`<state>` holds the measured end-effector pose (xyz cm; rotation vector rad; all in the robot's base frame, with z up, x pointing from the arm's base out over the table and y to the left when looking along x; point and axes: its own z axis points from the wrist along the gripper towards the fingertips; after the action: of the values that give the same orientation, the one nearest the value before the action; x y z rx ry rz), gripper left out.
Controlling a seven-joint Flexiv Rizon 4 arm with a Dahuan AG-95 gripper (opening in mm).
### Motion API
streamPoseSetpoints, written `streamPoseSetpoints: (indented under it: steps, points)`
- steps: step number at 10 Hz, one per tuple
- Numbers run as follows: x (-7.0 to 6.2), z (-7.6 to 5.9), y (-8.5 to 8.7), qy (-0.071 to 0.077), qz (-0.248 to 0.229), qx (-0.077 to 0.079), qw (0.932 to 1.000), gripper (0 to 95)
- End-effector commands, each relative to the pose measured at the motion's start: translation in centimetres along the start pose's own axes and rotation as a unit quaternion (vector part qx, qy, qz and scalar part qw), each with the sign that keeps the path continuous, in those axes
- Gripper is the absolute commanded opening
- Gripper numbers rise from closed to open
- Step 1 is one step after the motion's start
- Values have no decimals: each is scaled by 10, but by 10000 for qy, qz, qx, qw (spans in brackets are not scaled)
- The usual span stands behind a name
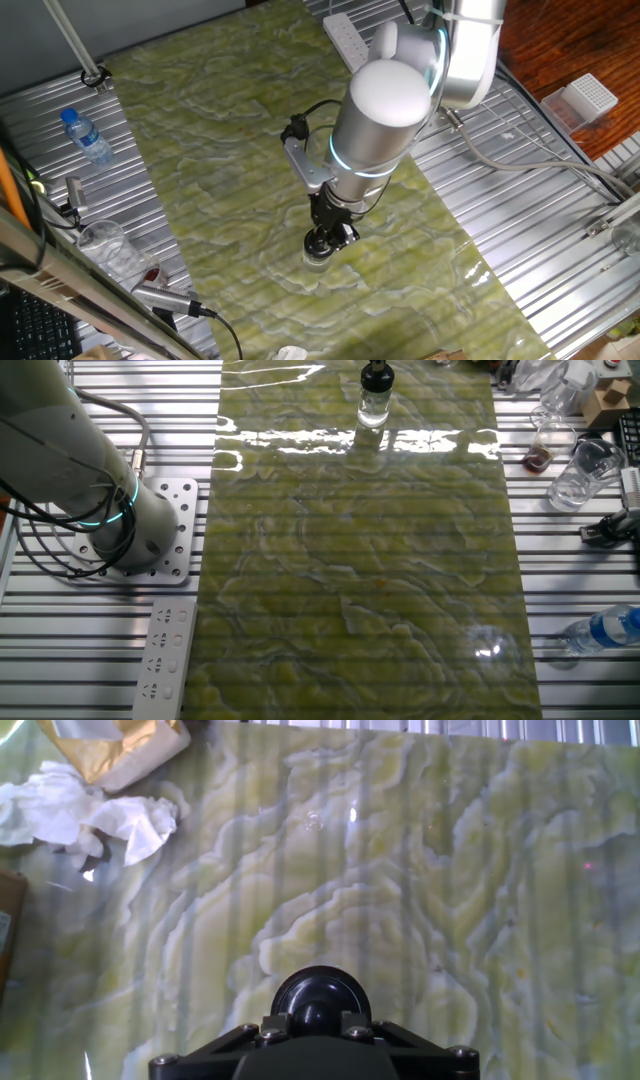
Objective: Screw the lid onto the jar
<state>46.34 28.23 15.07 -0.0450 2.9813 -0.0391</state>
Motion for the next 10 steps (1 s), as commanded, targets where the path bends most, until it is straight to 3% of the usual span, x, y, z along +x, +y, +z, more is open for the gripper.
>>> streamPoseSetpoints:
  steps: [1, 5, 6, 8, 9, 10]
  points:
    - [-1, -1, 0, 44, 26, -24, 10000, 0]
    - [-1, -3, -2, 76, -79, -59, 9999, 0]
    - [-1, -3, -2, 76, -91, -59, 9999, 190]
    - [-1, -3, -3, 74, -132, -60, 9999, 190]
    - [-1, -4, -3, 73, -159, -64, 9998, 380]
    - [-1, -4, -3, 74, -161, -70, 9998, 380]
